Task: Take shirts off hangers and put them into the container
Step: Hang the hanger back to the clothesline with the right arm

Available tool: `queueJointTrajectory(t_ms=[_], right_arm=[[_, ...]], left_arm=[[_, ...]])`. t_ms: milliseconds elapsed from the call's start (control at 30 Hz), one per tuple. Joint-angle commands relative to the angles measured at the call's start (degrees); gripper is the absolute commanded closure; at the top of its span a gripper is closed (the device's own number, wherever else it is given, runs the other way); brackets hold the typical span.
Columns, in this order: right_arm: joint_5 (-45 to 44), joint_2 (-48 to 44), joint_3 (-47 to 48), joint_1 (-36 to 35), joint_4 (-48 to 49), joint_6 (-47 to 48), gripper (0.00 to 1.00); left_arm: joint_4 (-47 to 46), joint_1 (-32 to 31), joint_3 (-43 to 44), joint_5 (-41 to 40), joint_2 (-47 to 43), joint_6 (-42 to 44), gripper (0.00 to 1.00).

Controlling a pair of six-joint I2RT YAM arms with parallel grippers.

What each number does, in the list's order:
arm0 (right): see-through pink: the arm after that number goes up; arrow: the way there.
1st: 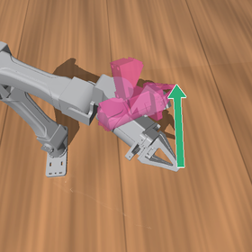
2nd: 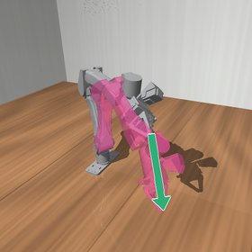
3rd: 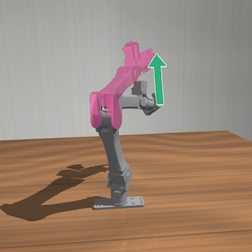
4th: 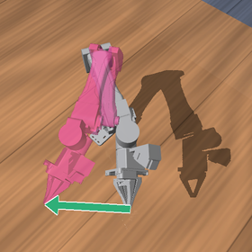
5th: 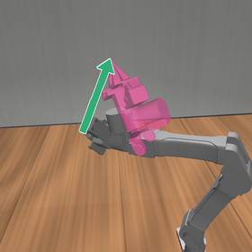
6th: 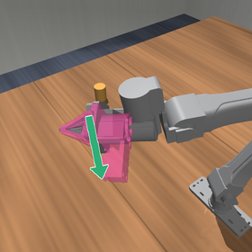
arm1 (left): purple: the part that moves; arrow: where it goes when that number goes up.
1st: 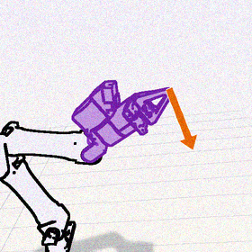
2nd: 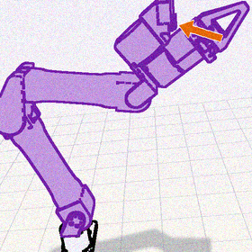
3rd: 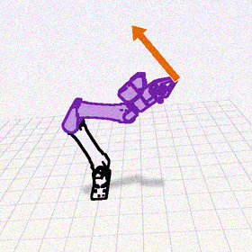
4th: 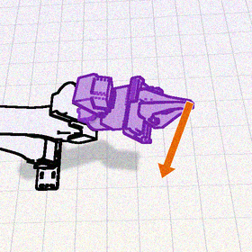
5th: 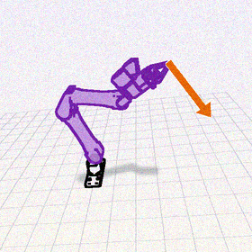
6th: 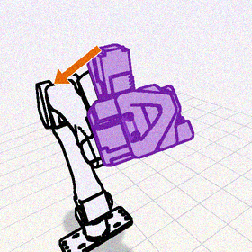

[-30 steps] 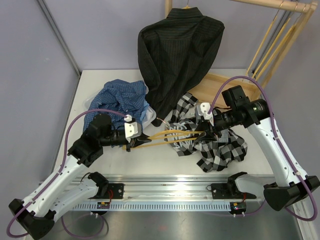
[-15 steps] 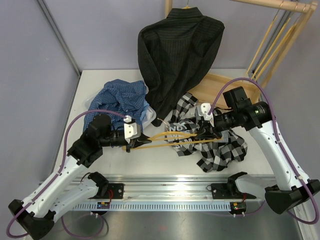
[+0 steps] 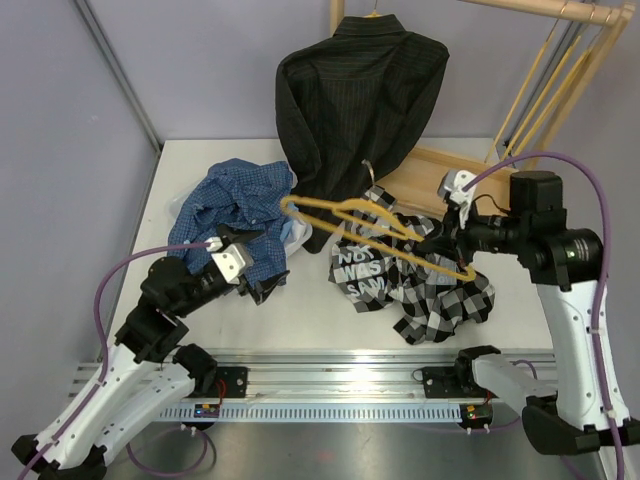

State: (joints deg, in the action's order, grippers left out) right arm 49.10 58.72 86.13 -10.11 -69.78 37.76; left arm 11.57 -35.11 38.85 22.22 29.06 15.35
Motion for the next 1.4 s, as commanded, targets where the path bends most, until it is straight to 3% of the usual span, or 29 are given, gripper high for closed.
queueJointTrajectory(t_ms=[0, 233, 467, 733, 1100, 1367], right_arm=[[-7.0, -2.5, 3.3, 3.5, 11.0, -13.2, 1.00], [-27.5, -2.7, 8.1, 6.4, 19.5, -25.0, 1.00], [-34.9, 3.6, 12.7, 6.5, 25.4, -33.3, 1.00], [-51.1, 14.0, 21.4, 6.5, 30.7, -39.1, 1.00], [-55.9, 23.7, 28.4, 6.7, 37.0, -38.9, 1.00], [-55.9, 30.8, 35.3, 7.6, 35.4, -41.0, 1.00]], left_arm=[[-4.7, 0.2, -0.6, -8.7, -1.0, -0.2, 0.01], [-4.4, 0.2, -0.4, -8.3, -0.7, -0.1, 0.01], [-4.4, 0.2, -0.4, -8.0, -0.3, -0.2, 0.01], [-4.0, 0.2, -0.4, -8.3, -0.1, 0.1, 0.01], [-4.1, 0.2, -0.4, -7.6, 0.0, 0.0, 0.01], [-4.1, 0.2, -0.4, -7.3, -0.3, 0.0, 0.01]])
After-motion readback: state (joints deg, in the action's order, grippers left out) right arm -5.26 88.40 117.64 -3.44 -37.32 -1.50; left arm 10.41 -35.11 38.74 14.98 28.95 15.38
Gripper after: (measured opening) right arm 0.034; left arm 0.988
